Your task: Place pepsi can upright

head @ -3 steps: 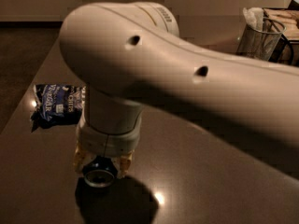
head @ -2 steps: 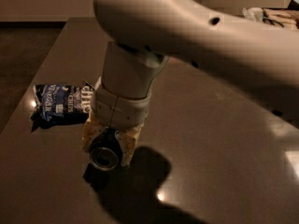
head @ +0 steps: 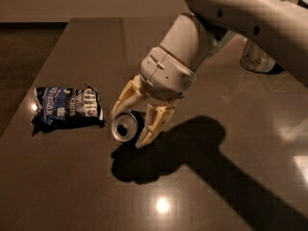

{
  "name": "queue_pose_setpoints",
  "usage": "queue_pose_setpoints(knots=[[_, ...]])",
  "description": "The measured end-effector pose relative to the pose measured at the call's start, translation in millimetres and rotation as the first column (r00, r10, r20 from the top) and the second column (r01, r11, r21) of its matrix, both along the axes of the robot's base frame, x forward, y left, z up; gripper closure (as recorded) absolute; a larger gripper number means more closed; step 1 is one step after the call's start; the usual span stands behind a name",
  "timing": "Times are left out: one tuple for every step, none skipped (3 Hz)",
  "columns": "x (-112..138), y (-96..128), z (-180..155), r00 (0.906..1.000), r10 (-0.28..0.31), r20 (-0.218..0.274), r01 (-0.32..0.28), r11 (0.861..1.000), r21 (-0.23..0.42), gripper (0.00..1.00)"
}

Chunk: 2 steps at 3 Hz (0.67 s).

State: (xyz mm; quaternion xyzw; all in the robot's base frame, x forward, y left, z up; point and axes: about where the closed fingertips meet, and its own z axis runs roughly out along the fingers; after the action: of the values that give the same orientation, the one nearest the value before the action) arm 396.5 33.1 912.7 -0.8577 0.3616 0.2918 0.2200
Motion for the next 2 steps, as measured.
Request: queue_pose_setpoints(knots=[[17, -19, 13, 0.9581, -0.220, -0.184, 0.232, 0.971, 0.049, 1.00], [30, -30, 14, 0.8667, -0.365, -0.340, 0.404, 0.914, 0.048, 1.00]])
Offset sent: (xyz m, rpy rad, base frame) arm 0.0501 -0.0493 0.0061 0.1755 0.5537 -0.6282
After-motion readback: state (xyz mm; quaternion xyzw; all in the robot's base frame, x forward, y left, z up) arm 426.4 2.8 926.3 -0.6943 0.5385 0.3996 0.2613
